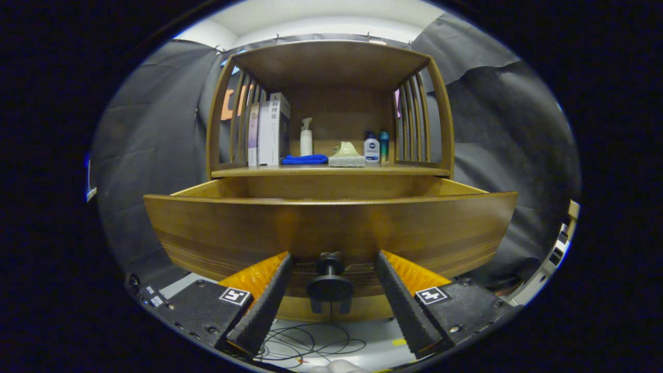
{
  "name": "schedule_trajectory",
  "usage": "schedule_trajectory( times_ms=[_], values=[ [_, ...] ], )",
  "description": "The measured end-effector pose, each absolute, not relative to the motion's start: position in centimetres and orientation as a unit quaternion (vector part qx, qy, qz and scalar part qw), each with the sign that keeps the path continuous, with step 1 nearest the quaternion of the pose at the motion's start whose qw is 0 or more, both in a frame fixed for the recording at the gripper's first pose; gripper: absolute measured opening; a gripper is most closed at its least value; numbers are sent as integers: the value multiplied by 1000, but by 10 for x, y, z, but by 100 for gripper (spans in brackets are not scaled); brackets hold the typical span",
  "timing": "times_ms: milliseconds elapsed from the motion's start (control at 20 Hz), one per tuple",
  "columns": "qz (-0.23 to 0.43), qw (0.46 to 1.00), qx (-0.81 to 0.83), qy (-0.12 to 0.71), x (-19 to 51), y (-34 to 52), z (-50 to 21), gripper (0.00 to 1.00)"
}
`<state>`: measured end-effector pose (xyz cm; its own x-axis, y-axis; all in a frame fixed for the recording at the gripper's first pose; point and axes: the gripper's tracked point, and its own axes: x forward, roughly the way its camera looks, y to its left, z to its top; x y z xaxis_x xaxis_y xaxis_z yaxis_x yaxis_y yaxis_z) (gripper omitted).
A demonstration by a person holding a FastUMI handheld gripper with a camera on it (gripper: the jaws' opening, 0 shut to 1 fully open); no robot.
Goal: Pull open the drawer, take out the items inside it, and place them on the countertop above the cabinet.
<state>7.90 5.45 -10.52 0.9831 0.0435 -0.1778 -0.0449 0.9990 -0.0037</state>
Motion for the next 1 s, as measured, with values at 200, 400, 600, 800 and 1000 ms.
schedule_trajectory(
  times_ms=[200,400,600,800,1000],
  values=[
    [29,995,-1,93,99,54,-104,100],
    [26,996,-4,84,121,58,-100,100],
    [23,997,-6,79,142,61,-99,100],
    [21,997,-6,77,166,61,-94,100],
    [22,997,-8,79,186,63,-94,100]
  ],
)
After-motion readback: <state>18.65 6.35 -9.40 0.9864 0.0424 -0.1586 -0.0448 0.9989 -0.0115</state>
